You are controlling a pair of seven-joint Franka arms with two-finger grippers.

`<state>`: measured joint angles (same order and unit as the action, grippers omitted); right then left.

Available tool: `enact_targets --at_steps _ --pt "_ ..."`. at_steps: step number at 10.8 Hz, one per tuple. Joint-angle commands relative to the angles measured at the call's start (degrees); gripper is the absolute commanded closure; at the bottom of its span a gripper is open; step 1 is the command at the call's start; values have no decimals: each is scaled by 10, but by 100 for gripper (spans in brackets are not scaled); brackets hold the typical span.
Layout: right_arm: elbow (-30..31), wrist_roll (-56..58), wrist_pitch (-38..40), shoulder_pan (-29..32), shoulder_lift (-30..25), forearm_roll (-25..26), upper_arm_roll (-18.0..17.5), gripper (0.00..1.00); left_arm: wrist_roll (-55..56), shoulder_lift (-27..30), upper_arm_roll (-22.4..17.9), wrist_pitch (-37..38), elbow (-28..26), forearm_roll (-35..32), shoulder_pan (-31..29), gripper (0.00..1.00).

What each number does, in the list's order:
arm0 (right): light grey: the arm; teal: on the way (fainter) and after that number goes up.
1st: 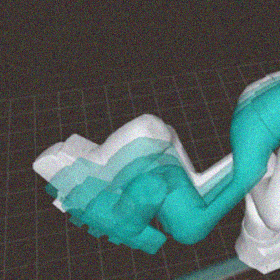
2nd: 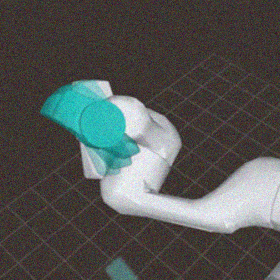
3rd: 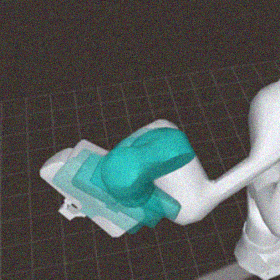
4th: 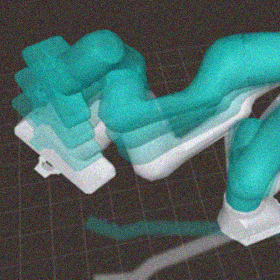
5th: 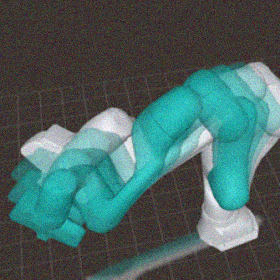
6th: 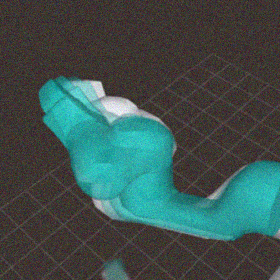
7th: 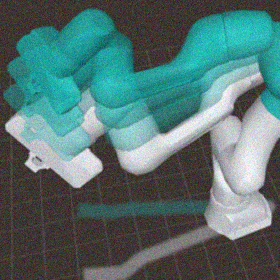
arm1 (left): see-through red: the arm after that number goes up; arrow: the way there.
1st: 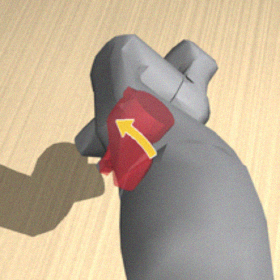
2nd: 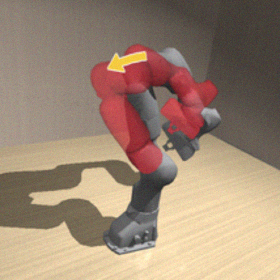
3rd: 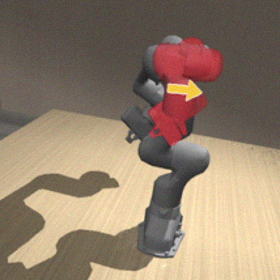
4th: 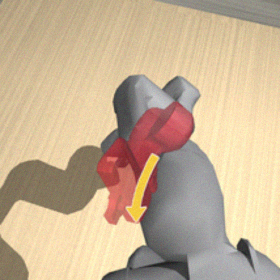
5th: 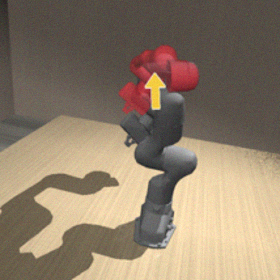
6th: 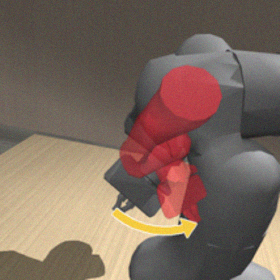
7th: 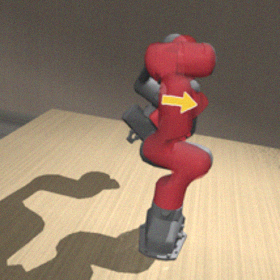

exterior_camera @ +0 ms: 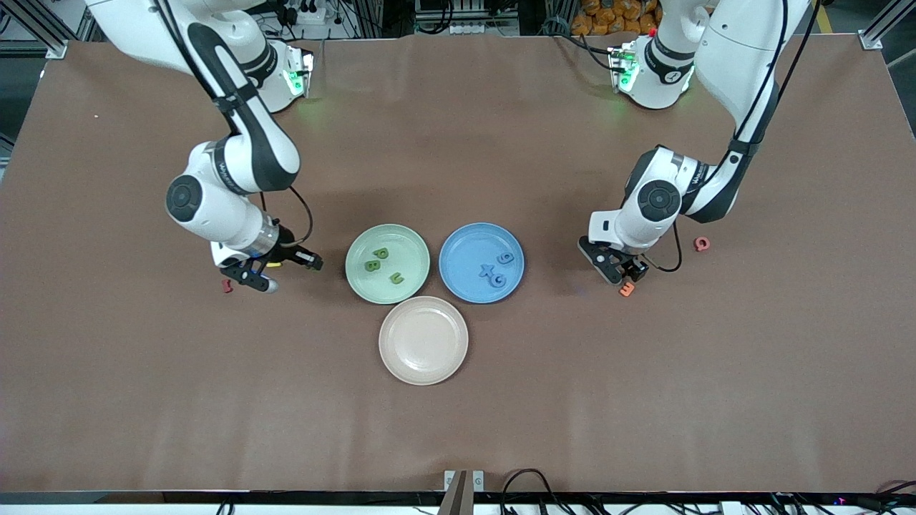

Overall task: Sort letters by color into matching plates
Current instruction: 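Grasp the blue E with the left gripper while the right gripper lifts the N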

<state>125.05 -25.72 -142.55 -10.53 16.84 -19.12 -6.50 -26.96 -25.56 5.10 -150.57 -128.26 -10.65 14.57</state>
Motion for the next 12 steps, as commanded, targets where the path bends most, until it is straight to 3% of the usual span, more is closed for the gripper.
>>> enact_targets --at_steps 1,3,4,5,6,7,10,11,12 --pt "-5 -43 2 -34 -3 -28 4 77 4 3 -4 -10 -5 -22 -1 0" --pt "-5 -57 2 -57 -2 -64 4 77 5 3 -4 -10 -6 -22 -2 0" --pt "-9 -76 1 -69 2 -65 4 77 6 3 -4 -10 -6 -22 -6 37" --pt "-18 -93 1 -78 8 -65 4 77 22 4 -3 -10 -13 -13 -12 60" --pt "-28 -114 1 -86 17 -65 4 77 41 4 -3 -10 -20 -12 -18 93" --pt "-41 -135 2 -93 27 -65 4 77 42 5 -3 -10 -20 -12 -28 100" --pt "-77 -162 2 -108 55 -64 4 76 53 6 -3 -9 -21 -12 -29 100" --pt "-83 -171 2 -112 58 -63 4 68 61 7 -3 -6 -20 -11 -29 100" --pt "-84 -179 2 -113 59 -58 4 31 67 9 -3 -4 -18 -12 -28 100"
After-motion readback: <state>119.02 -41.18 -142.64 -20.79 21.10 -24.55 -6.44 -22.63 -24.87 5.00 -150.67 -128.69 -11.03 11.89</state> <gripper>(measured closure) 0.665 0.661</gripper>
